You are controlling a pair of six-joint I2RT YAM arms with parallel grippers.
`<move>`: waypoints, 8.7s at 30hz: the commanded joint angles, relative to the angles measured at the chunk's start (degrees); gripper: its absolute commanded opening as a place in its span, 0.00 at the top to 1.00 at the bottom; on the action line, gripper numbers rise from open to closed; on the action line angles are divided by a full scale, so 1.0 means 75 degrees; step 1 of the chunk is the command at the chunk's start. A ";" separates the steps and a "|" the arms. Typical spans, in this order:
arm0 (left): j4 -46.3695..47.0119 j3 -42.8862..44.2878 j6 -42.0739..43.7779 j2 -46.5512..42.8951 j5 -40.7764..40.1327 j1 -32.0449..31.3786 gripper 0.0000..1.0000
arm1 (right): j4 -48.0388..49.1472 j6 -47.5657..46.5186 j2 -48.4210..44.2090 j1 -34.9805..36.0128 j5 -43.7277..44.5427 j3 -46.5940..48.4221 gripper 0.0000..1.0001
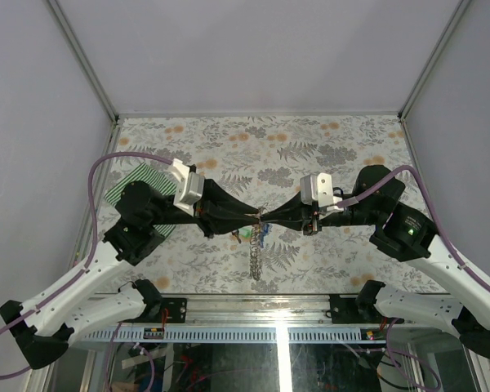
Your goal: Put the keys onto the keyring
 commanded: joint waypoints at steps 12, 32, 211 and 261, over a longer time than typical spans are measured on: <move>0.0434 0.0330 0.0043 0.0070 0.0048 -0.0083 0.92 | 0.0654 -0.0081 0.0004 0.0033 -0.0183 0.0310 1.00; 0.0342 0.0133 0.0281 -0.0233 -0.0357 -0.0083 1.00 | 0.0946 -0.0005 -0.0631 0.0033 0.0728 -0.0192 0.52; -0.1592 -0.1737 0.2803 -0.2365 -0.2936 0.0651 1.00 | 0.6017 0.2272 -0.0045 0.0863 0.2588 -0.3468 1.00; 0.1102 -0.2692 0.0093 -0.2040 -0.0755 0.2577 1.00 | 1.0081 0.3188 0.1884 0.0864 0.3570 -0.3900 1.00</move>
